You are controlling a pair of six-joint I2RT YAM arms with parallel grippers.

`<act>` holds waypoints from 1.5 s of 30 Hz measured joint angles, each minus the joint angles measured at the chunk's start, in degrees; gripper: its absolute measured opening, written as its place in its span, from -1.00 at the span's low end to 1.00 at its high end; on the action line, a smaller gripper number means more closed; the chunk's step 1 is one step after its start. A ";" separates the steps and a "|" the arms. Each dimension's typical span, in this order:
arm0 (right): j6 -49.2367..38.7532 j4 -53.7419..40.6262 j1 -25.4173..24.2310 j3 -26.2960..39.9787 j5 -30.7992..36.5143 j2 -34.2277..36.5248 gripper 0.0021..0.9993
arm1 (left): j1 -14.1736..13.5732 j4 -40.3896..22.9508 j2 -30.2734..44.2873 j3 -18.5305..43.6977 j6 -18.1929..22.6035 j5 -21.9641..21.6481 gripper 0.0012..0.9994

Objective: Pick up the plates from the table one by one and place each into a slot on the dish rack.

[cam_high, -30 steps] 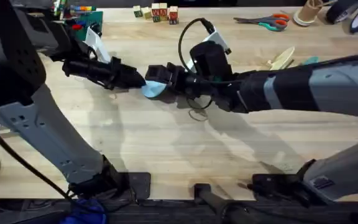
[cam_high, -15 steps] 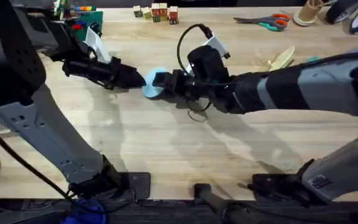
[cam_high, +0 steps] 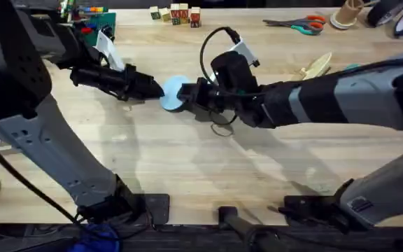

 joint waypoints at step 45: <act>-12.04 -5.35 -2.78 3.80 -3.98 -1.91 -0.94 | -6.97 -12.09 -22.88 15.26 -17.87 -34.22 -0.92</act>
